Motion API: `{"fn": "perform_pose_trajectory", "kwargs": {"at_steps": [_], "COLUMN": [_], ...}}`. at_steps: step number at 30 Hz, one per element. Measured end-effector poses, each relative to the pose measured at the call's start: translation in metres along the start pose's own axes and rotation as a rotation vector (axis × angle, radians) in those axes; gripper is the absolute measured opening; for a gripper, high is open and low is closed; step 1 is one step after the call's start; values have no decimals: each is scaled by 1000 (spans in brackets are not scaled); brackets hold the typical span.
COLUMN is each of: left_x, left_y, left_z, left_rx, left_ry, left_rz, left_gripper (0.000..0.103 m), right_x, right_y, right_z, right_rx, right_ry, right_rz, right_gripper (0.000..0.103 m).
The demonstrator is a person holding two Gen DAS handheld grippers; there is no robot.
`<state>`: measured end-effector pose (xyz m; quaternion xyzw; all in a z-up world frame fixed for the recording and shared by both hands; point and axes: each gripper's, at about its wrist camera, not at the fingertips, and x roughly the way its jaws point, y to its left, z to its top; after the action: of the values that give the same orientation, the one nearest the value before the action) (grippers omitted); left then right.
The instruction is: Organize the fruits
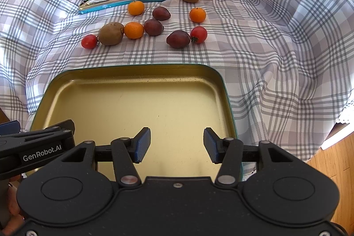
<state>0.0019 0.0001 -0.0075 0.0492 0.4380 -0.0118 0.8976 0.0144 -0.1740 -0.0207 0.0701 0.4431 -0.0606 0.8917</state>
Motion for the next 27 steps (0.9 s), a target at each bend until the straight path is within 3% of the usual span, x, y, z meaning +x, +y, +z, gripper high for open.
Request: {"fn": "perform_pose_trajectory", "kwargs": {"at_steps": [27], "left_x": [2], "left_y": [0], "left_z": [0], "left_rx": [5], "left_ry": [13], "left_rz": [2], "left_gripper": [103], "right_x": [0], "right_y": [1], "right_z": [-2], "right_rx": [-5], "right_ry": [3], "right_rz": [5], "right_gripper": [58]}}
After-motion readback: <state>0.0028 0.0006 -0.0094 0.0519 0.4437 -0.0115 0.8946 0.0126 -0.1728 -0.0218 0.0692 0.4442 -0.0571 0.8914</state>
